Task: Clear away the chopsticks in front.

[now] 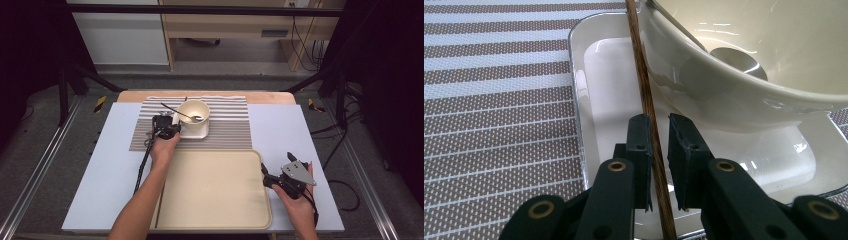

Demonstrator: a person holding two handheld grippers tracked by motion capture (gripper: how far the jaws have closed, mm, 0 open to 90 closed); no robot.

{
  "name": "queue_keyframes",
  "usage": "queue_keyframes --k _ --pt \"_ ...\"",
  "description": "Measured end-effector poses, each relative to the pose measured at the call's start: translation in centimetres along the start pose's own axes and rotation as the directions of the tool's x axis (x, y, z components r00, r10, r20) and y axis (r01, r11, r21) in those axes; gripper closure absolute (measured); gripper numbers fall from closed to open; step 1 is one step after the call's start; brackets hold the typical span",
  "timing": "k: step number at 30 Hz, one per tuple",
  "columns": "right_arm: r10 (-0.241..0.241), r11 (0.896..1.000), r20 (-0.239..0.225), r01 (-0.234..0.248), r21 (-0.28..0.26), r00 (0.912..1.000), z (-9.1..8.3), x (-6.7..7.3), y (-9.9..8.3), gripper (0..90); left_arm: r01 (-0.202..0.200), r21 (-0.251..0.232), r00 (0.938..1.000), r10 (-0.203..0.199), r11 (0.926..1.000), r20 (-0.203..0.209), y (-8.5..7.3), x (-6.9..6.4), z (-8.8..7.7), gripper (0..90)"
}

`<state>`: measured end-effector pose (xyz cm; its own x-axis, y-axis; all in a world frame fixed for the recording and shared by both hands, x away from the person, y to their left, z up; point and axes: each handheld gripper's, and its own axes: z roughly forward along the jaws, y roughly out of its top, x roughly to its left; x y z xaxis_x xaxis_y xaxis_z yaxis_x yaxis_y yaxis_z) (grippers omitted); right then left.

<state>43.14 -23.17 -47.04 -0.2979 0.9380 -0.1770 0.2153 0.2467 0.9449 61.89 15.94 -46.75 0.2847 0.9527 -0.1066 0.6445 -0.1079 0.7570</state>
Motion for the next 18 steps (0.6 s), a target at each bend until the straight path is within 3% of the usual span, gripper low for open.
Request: queue_keyframes --k 18 --pt "0.005 1.000 0.003 -0.005 0.003 1.0000 0.03 -0.10 -0.04 6.6 0.016 0.003 0.9996 -0.016 0.9999 -0.025 0.02 -0.28 0.01 82.7"
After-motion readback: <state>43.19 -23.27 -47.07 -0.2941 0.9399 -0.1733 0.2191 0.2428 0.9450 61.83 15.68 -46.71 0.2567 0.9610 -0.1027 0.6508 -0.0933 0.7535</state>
